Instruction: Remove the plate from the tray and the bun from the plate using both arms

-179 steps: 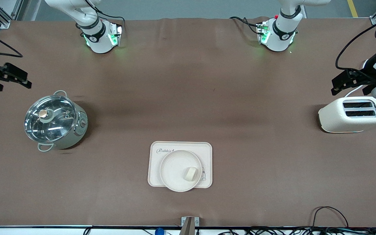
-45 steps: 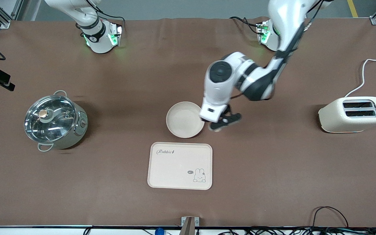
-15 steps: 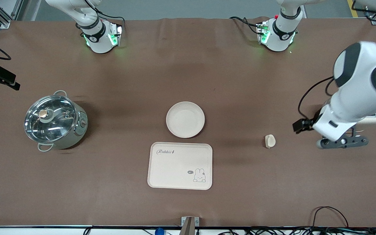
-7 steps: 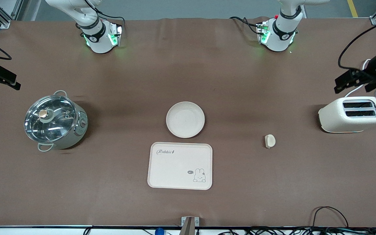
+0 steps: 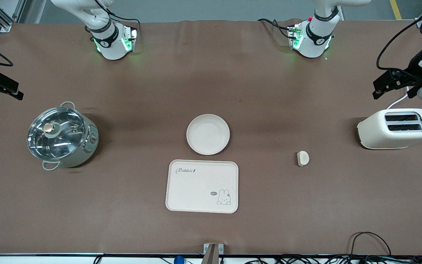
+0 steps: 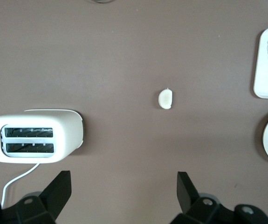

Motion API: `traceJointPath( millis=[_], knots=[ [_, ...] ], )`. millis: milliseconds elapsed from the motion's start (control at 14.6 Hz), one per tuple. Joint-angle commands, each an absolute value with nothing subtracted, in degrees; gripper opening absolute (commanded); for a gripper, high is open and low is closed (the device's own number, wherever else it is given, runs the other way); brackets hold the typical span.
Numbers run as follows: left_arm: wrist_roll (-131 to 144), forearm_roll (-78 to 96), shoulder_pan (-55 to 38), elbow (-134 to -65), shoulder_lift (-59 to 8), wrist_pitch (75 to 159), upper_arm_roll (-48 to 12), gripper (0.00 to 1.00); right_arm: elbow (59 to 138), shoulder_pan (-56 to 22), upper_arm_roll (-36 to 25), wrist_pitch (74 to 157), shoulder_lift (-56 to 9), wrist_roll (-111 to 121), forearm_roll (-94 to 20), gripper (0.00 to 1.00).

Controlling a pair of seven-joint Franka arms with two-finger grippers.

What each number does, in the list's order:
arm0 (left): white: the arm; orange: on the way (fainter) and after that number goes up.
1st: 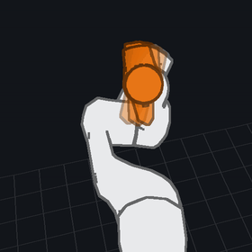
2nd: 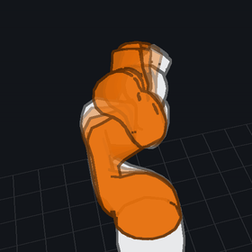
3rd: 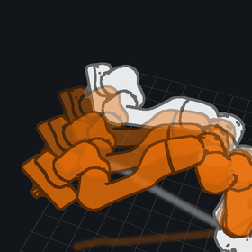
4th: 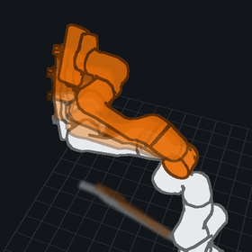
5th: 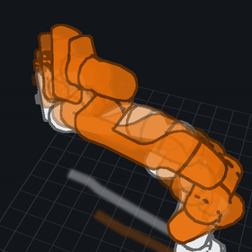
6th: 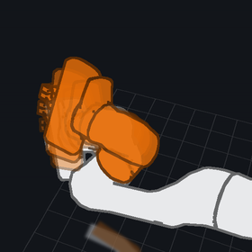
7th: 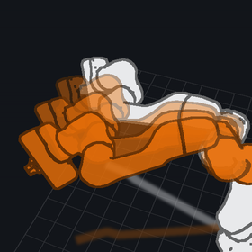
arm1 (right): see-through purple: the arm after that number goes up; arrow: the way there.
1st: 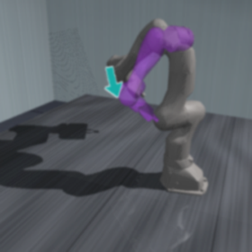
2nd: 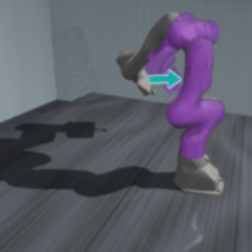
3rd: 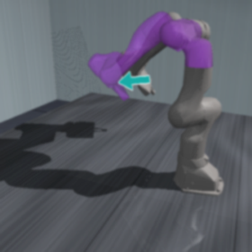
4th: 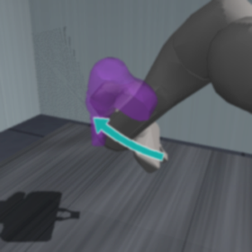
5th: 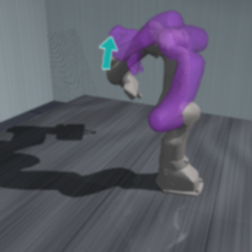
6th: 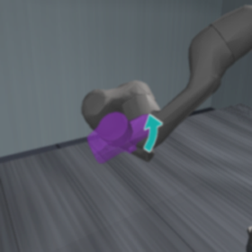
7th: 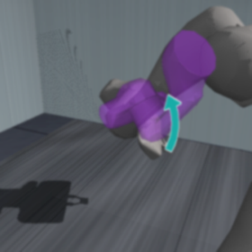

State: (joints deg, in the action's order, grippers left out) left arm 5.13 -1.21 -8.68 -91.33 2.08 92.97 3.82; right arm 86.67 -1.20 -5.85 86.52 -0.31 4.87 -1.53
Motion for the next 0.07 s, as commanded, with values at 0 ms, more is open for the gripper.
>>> traceJointPath(
  millis=[0],
  knots=[
    [2.38, -1.32, -8.88, -87.89, 0.09, 92.46, 4.48, 1.00, 90.34, -0.70, -5.27, 87.18, 2.98, 5.27, -0.88, 1.00]
  ],
)
